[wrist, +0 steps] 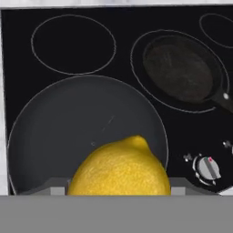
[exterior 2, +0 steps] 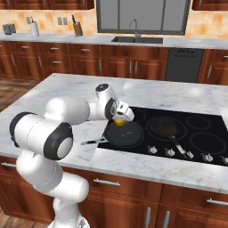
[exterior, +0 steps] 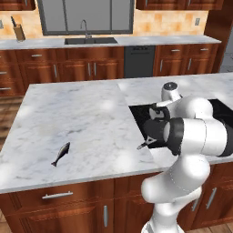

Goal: Place both pans onto different burners. Then place the lemon and the fish on different pans.

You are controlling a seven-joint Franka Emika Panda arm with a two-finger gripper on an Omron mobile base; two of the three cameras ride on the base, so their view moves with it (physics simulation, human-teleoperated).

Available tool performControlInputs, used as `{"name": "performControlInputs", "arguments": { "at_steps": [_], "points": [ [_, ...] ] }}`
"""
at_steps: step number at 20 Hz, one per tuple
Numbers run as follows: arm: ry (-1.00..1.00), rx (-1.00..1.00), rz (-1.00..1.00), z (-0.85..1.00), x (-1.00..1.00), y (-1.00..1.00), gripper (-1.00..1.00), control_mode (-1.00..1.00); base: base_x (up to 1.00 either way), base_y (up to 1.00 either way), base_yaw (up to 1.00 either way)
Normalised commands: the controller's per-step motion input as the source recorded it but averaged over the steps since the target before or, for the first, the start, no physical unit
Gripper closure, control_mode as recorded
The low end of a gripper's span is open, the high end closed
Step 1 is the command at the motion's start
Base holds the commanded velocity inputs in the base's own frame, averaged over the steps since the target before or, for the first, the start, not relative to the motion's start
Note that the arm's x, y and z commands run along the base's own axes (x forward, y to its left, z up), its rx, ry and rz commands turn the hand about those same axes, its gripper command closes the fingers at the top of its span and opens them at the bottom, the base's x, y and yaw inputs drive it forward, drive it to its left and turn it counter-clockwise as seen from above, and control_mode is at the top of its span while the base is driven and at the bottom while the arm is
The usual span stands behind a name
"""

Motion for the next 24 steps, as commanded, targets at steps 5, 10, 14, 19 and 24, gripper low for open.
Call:
{"name": "performControlInputs", "arguments": {
  "at_steps": [5,10,14,19,24],
  "points": [
    [0.0,0.08,0.0,0.17,0.26,-0.73,1.0,-1.0,0.0,0.0,0.0],
    [0.0,0.1,0.0,0.0,0.33,-0.75,1.0,-1.0,0.0,0.0,0.0],
    [0.0,0.1,0.0,0.0,0.34,-0.69,1.0,-1.0,0.0,0.0,0.0],
    [0.0,0.08,0.0,-0.03,0.37,-0.59,1.0,-1.0,0.0,0.0,0.0],
    [0.0,0.1,0.0,-0.11,0.44,-0.57,1.0,-1.0,0.0,0.0,0.0]
  ]
}}
